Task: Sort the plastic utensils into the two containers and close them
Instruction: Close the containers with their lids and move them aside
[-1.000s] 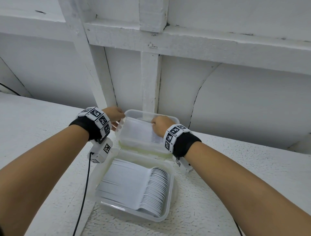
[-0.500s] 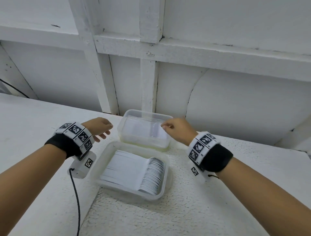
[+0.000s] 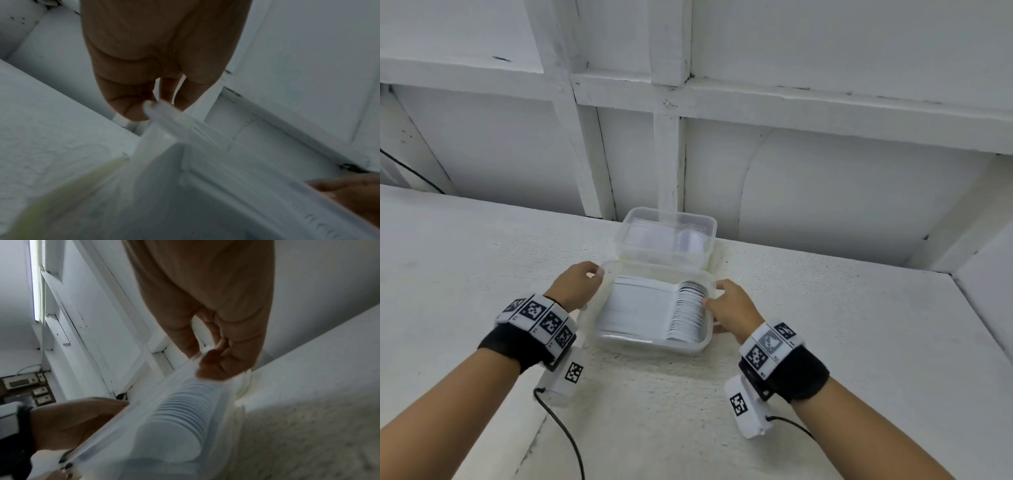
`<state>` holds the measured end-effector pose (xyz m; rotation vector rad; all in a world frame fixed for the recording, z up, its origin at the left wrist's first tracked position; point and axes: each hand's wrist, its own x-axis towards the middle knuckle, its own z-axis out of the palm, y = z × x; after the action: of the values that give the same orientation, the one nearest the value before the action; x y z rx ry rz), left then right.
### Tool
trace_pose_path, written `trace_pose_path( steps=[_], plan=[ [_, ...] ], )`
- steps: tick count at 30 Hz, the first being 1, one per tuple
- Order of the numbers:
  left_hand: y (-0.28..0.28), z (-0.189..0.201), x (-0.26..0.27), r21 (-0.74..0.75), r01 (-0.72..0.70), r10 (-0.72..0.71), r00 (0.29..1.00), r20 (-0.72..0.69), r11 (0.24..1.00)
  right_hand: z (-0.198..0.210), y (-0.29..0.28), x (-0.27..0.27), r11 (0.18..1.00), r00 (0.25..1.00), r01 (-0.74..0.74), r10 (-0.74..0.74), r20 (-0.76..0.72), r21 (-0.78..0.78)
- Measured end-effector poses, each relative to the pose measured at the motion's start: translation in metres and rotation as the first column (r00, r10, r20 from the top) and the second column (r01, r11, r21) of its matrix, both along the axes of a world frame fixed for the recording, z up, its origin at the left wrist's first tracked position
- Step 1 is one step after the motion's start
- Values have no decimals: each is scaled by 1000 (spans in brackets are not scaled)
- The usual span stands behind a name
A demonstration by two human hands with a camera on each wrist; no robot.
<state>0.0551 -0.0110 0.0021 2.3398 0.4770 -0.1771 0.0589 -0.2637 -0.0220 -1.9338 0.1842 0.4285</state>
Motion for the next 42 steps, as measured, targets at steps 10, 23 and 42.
trace_pose_path(
  steps=[10, 23, 42],
  plan=[
    [-123, 5, -34, -369, 152, -141, 988, 57, 917, 16, -136, -40, 959, 961, 198, -148, 233, -205],
    [-202, -19, -45, -210, 411, -421, 907, -2, 887, -11, -212, -97, 890, 950, 313, -288, 123, -331],
    [-66, -36, -67, 589, 629, -700, 699, -145, 506, 36, -96, -104, 760, 876, -122, 385, 291, -638]
  ],
)
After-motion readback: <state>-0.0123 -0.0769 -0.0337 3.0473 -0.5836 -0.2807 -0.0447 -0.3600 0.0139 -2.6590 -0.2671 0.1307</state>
